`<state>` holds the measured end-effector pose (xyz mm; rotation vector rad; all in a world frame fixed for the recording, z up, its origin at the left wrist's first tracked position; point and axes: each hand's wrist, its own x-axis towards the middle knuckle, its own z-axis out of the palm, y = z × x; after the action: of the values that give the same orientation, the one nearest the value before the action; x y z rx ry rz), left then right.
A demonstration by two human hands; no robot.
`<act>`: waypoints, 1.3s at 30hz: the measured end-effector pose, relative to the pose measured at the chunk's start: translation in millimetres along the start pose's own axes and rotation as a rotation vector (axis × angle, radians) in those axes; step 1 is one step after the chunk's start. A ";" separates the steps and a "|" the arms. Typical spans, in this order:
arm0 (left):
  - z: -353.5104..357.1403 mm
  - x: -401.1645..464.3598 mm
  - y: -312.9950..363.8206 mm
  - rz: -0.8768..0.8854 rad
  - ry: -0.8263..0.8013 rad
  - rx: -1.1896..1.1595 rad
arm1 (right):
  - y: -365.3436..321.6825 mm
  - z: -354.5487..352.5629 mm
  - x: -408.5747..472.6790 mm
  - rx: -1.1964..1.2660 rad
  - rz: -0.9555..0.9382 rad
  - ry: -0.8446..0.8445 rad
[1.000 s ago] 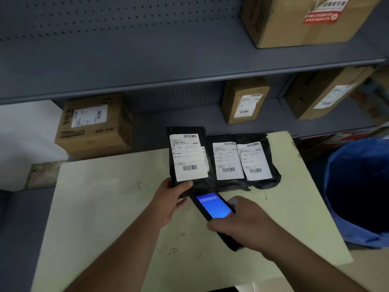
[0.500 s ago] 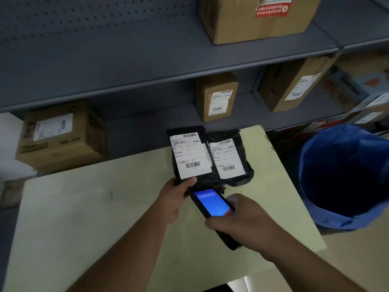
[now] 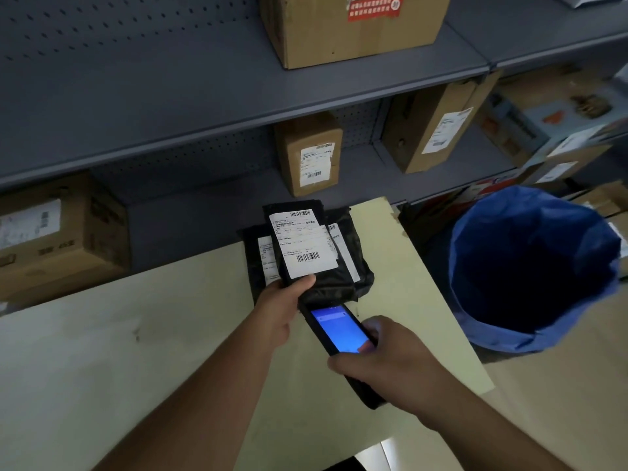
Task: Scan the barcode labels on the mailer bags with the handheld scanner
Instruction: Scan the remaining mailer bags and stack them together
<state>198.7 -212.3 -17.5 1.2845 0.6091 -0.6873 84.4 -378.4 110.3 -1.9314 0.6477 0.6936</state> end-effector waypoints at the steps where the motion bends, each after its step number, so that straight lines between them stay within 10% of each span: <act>1: 2.2 2.9 -0.4 -0.002 0.012 0.020 | 1.7 -2.0 0.5 0.002 0.002 0.006; 39: -126.3 -50.9 -14.1 0.071 0.437 0.292 | -35.1 96.0 -16.9 -0.193 -0.077 -0.061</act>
<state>151.0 -84.1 -11.9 1.7419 0.8328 -0.4454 77.8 -275.1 105.9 -2.0918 0.4804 0.7875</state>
